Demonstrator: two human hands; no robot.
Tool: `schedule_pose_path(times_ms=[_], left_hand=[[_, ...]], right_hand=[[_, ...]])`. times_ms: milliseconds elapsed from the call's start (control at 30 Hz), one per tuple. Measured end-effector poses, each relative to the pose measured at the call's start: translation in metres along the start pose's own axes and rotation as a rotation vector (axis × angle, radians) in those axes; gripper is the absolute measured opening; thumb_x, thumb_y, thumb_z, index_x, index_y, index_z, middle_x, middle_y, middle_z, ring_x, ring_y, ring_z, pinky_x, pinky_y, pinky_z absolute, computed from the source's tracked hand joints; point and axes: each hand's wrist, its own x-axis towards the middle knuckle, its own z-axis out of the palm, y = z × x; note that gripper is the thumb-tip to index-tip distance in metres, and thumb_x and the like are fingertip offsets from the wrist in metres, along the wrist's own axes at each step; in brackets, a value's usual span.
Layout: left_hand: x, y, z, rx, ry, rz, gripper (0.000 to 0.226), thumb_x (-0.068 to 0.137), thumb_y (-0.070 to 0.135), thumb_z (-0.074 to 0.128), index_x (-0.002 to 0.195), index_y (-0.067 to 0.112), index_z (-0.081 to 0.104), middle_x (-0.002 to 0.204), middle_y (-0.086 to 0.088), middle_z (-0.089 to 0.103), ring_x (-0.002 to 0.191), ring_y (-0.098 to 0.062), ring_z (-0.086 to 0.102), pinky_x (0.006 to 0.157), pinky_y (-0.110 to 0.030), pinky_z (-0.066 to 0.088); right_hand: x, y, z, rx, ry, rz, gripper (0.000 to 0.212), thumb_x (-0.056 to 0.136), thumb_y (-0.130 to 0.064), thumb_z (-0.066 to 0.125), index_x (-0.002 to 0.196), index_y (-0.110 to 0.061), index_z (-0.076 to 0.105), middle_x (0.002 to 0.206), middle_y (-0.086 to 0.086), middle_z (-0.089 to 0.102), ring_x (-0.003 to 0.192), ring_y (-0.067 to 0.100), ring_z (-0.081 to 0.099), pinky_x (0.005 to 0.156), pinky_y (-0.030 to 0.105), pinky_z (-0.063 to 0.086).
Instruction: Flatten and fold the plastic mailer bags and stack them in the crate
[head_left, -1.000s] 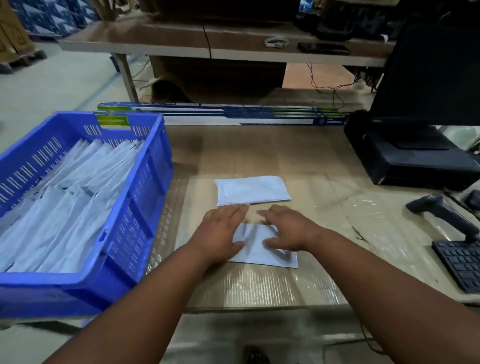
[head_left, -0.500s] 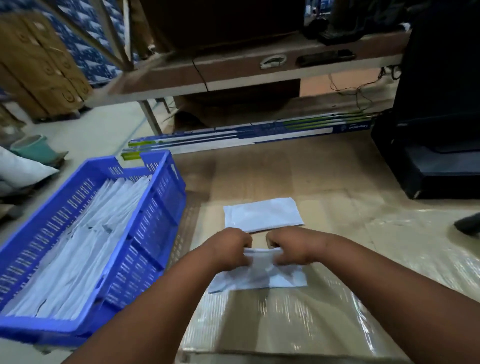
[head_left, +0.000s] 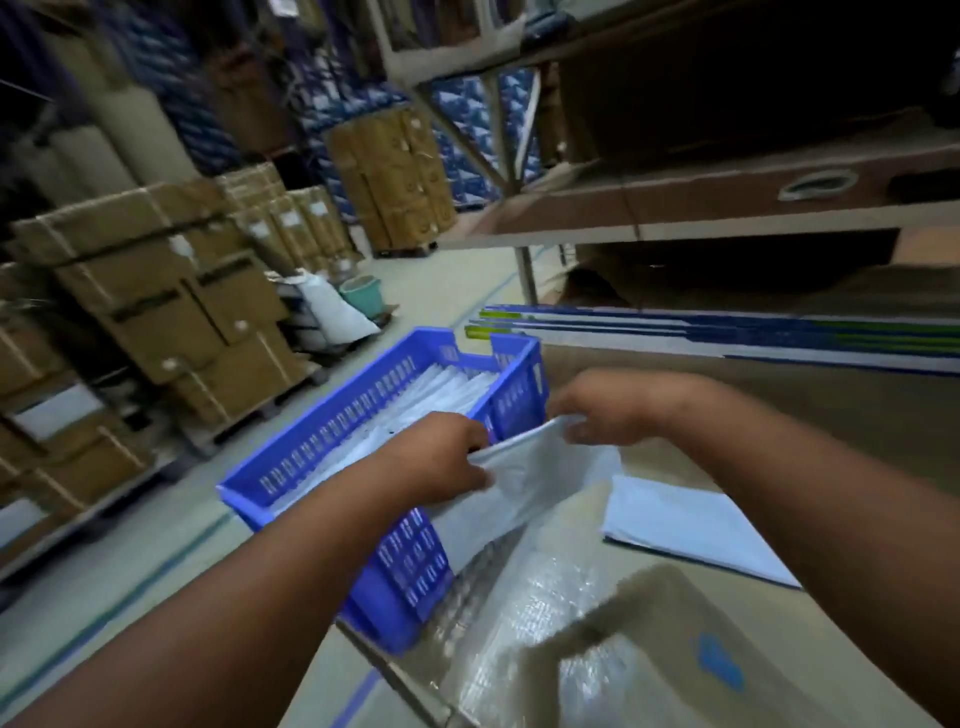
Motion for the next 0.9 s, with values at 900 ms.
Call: schedule_pose_path(times_ms=[900], left_hand=[[-0.042, -0.197, 0.04, -0.075, -0.518, -0.263, 0.041, 0.092, 0.04, 0.081, 0.113, 0.007, 0.072, 0.092, -0.008, 0.064, 0.079, -0.027, 0.056, 0.058, -0.034, 0.041]], right_hand=[[0.283, -0.147, 0.031, -0.333, -0.598, -0.118, 0.008, 0.091, -0.025, 0.077, 0.088, -0.025, 0.07, 0.072, -0.004, 0.058, 0.062, 0.022, 0.063, 0.063, 0.029, 0.055]])
